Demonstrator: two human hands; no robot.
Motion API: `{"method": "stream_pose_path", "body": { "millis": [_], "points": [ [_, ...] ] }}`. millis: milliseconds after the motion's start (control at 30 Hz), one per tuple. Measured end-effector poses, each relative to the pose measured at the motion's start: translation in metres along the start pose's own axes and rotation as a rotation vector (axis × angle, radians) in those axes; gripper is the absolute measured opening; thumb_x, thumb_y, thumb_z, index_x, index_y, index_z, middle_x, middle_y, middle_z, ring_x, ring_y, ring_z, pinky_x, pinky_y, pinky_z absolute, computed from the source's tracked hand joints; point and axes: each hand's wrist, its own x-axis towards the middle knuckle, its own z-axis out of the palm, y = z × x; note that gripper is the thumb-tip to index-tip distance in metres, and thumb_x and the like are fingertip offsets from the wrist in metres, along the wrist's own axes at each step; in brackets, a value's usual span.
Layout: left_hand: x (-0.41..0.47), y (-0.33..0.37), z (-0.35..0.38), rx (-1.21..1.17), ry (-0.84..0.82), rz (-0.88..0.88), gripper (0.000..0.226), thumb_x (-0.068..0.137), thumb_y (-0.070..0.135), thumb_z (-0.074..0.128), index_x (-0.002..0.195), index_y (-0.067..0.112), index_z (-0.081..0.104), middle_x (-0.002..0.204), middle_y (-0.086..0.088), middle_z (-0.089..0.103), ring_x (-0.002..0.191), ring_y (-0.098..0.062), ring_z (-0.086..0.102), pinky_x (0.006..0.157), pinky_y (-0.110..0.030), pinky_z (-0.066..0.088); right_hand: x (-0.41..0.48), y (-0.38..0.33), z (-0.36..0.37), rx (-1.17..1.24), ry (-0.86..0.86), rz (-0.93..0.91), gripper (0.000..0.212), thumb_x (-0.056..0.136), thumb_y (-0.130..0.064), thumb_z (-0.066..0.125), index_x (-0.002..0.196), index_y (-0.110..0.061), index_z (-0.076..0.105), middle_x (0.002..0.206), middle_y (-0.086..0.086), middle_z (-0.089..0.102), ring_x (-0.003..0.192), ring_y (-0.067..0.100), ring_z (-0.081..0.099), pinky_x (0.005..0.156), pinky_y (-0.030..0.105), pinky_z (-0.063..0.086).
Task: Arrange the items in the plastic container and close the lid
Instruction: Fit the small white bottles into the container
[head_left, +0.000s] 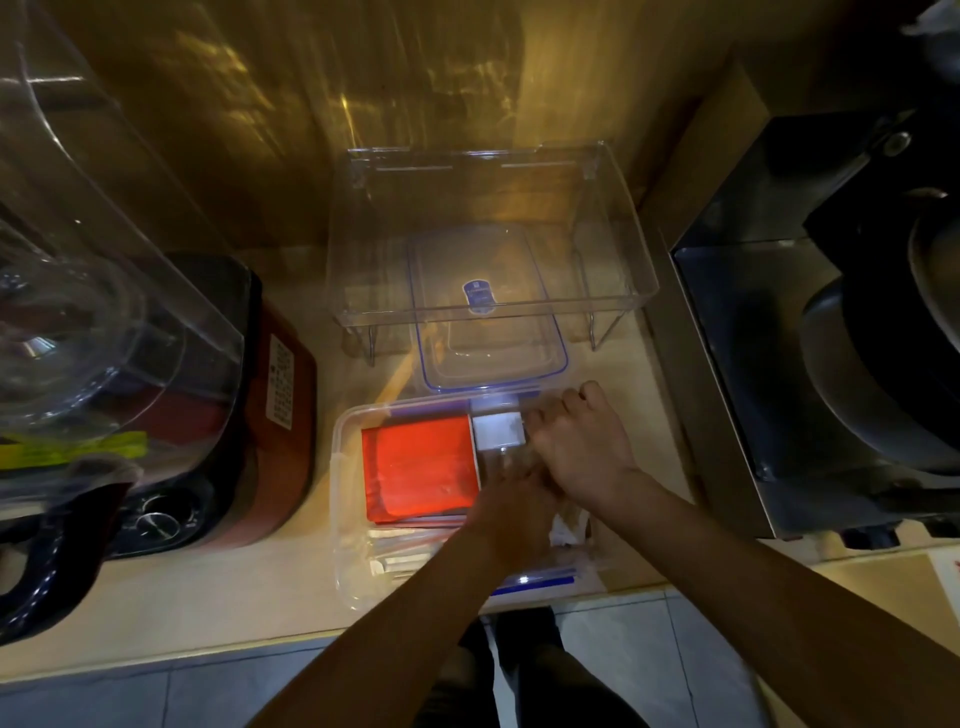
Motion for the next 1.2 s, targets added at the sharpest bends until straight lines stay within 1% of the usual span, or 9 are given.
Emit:
{"method": "stream_pose_path", "body": {
  "millis": [167,300,433,533,633,767,967,1067,1200],
  "points": [
    [0.000,-0.003,0.004,0.044,0.025,0.009,0.041,0.090,0.015,0.053,0.129,0.005,0.049,0.141,-0.018,0.046,0.132,-0.035,0.037,0.112,-0.047,0.024,0.009,-0.001,0.009,0.058,-0.016,-0.036,0.028,0.085,-0.012,0.044,0.110,-0.009,0.056,0.102,0.014,0.065,0.101,0.032,0.055,0.097,0.040,0.033],
    [-0.001,-0.005,0.007,0.071,0.051,0.036,0.048,0.088,0.020,0.054,0.134,0.010,0.045,0.144,-0.015,0.042,0.135,-0.032,0.033,0.114,-0.049,0.022,0.004,0.002,0.012,0.047,0.066,-0.008,0.027,0.068,-0.021,0.068,0.094,-0.014,0.065,0.077,0.004,0.072,0.074,0.020,0.067,0.076,0.027,0.047],
    [-0.002,-0.011,0.005,0.136,0.159,-0.031,0.045,0.087,0.016,0.050,0.132,0.010,0.045,0.140,-0.013,0.047,0.131,-0.030,0.039,0.111,-0.041,0.025,0.004,0.005,0.017,-0.091,0.156,-0.078,0.022,0.054,-0.021,0.070,0.075,-0.013,0.071,0.054,0.003,0.067,0.052,0.017,0.063,0.064,0.022,0.049],
    [-0.004,-0.017,0.003,0.316,0.232,-0.111,0.039,0.091,0.018,0.039,0.129,0.011,0.048,0.131,-0.010,0.057,0.123,-0.027,0.049,0.113,-0.039,0.025,0.003,0.002,0.022,-0.119,0.056,-0.136,0.024,0.066,-0.033,0.065,0.083,-0.016,0.071,0.069,0.002,0.073,0.070,0.016,0.067,0.078,0.027,0.048],
    [-0.004,-0.018,0.003,0.325,0.204,-0.137,0.044,0.093,0.016,0.039,0.135,0.004,0.038,0.134,-0.017,0.051,0.128,-0.032,0.042,0.119,-0.041,0.008,0.002,-0.001,0.027,-0.098,-0.065,-0.183,0.030,0.082,-0.026,0.052,0.105,-0.011,0.064,0.091,0.012,0.073,0.094,0.027,0.065,0.095,0.036,0.040],
    [-0.008,-0.017,-0.002,0.352,0.177,-0.132,0.048,0.094,0.018,0.037,0.141,0.005,0.030,0.142,-0.018,0.042,0.134,-0.034,0.035,0.119,-0.043,-0.003,-0.002,0.001,0.022,-0.089,0.043,-0.163,0.037,0.060,-0.033,0.068,0.091,-0.014,0.073,0.052,0.002,0.068,0.051,0.011,0.064,0.070,0.021,0.052],
    [-0.019,-0.017,-0.012,0.310,0.161,-0.068,0.044,0.091,0.015,0.043,0.133,0.002,0.042,0.140,-0.020,0.044,0.132,-0.036,0.035,0.117,-0.043,0.011,-0.008,0.005,0.027,0.264,-0.054,-0.192,0.044,0.086,-0.015,0.047,0.129,-0.006,0.038,0.114,0.016,0.062,0.107,0.032,0.055,0.092,0.037,0.035],
    [-0.029,-0.025,-0.015,0.220,0.223,-0.072,0.041,0.084,0.010,0.047,0.123,0.006,0.054,0.129,-0.016,0.056,0.124,-0.031,0.045,0.111,-0.039,0.023,-0.008,0.003,0.026,0.427,-0.058,-0.202,0.041,0.083,-0.014,0.054,0.121,-0.009,0.041,0.113,0.014,0.063,0.104,0.029,0.055,0.088,0.035,0.038],
    [-0.036,-0.038,-0.022,0.210,0.401,-0.068,0.029,0.063,0.014,0.070,0.091,0.007,0.071,0.084,-0.011,0.070,0.082,-0.030,0.065,0.081,-0.035,0.050,-0.005,-0.009,0.029,0.529,-0.064,-0.279,0.046,0.084,-0.008,0.056,0.128,-0.010,0.041,0.124,0.014,0.057,0.115,0.029,0.048,0.094,0.039,0.040]
  ]
}}
